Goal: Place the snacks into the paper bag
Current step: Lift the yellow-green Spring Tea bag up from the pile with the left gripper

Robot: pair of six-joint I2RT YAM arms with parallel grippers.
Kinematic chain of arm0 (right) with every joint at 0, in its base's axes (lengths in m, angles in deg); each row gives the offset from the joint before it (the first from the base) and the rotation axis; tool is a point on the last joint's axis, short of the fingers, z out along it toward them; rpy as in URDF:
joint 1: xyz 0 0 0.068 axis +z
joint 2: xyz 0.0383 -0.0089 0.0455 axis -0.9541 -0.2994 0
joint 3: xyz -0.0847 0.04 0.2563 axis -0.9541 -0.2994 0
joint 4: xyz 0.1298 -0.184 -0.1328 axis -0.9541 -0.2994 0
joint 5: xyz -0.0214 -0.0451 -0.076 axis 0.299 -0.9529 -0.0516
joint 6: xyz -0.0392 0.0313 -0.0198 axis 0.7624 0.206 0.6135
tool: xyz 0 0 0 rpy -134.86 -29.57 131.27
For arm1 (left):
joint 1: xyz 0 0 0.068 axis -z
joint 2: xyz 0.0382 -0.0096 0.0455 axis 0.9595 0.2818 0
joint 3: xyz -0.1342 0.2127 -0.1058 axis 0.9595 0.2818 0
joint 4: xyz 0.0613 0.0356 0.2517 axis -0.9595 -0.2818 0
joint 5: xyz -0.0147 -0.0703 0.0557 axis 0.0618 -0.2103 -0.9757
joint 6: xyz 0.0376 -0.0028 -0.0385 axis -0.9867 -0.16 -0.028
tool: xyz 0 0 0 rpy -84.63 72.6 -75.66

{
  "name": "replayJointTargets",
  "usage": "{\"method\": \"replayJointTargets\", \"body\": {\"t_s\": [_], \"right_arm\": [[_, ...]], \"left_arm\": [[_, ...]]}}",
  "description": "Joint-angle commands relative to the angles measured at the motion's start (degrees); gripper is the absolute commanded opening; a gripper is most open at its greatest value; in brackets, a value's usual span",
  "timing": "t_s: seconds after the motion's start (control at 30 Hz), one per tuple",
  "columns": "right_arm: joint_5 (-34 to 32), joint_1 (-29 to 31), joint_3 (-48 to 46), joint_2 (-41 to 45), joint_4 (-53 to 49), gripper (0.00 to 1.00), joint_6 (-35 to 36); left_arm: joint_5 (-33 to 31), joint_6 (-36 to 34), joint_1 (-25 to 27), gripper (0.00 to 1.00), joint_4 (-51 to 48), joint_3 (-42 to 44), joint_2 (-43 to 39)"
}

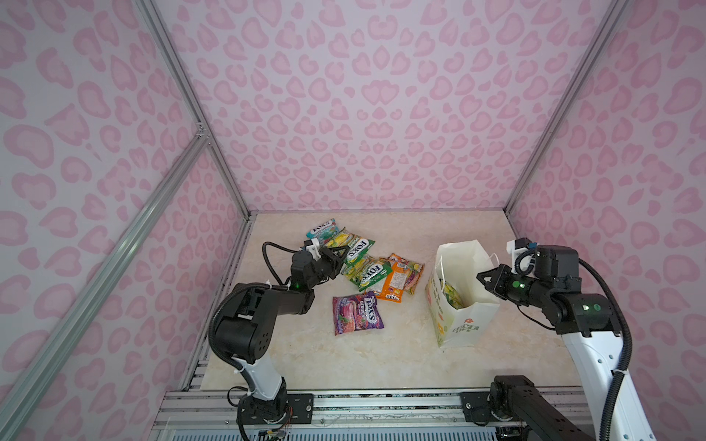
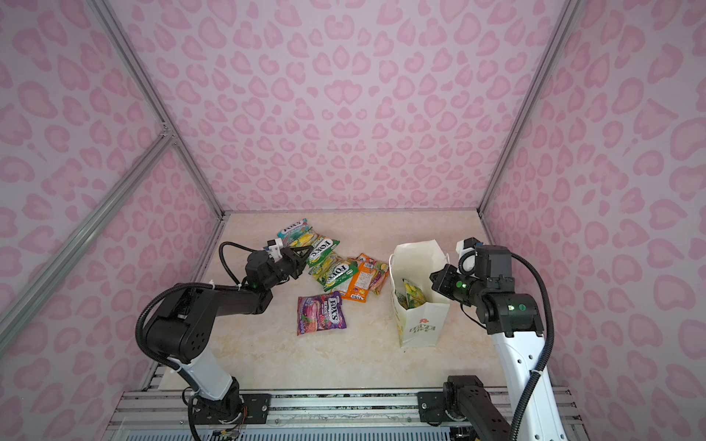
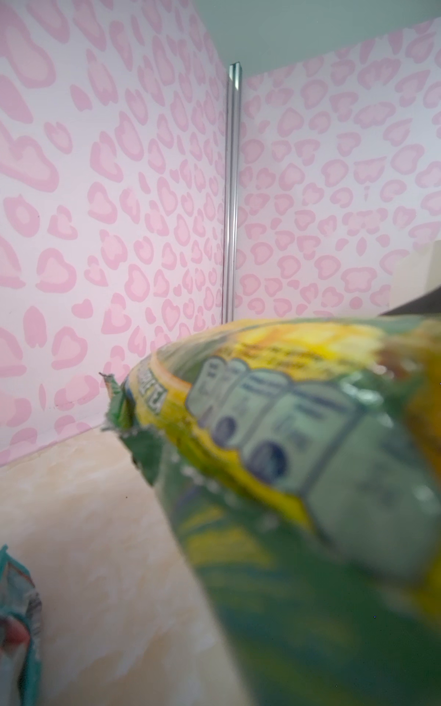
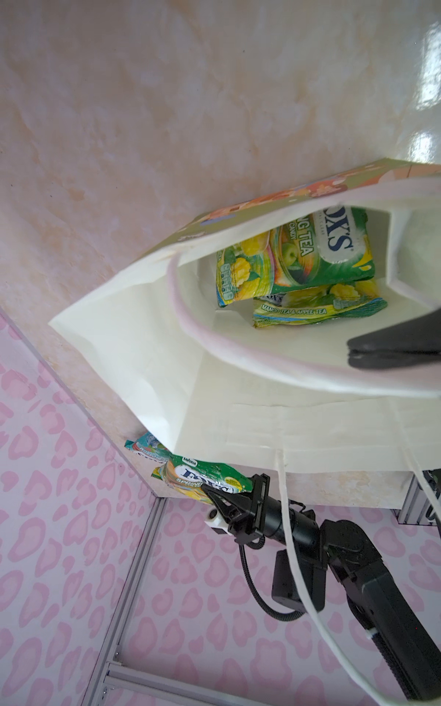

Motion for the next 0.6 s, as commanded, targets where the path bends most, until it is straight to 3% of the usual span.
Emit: {"method": "replayJointTargets", "body": {"t_s": [0.0, 0.33, 0.57], "right_arm": [[-0.3, -0.3, -0.3, -0.2, 0.3, 0.00, 1.3], [0.4, -1.2, 0.0, -0.6, 0.2, 0.00, 2.6], [0.4, -1.5, 0.8, -0.5, -0.6, 0.00, 3.0]], "left_arm": [[0.3, -10.2, -0.1, 0.18, -13.4, -1.7, -6.4], [-3.9, -27.4, -0.1, 0.19, -47.3, -9.5, -24.4], [-11.9, -40.2, 5.2, 0.19, -70.4, -24.9, -32.9]]}}
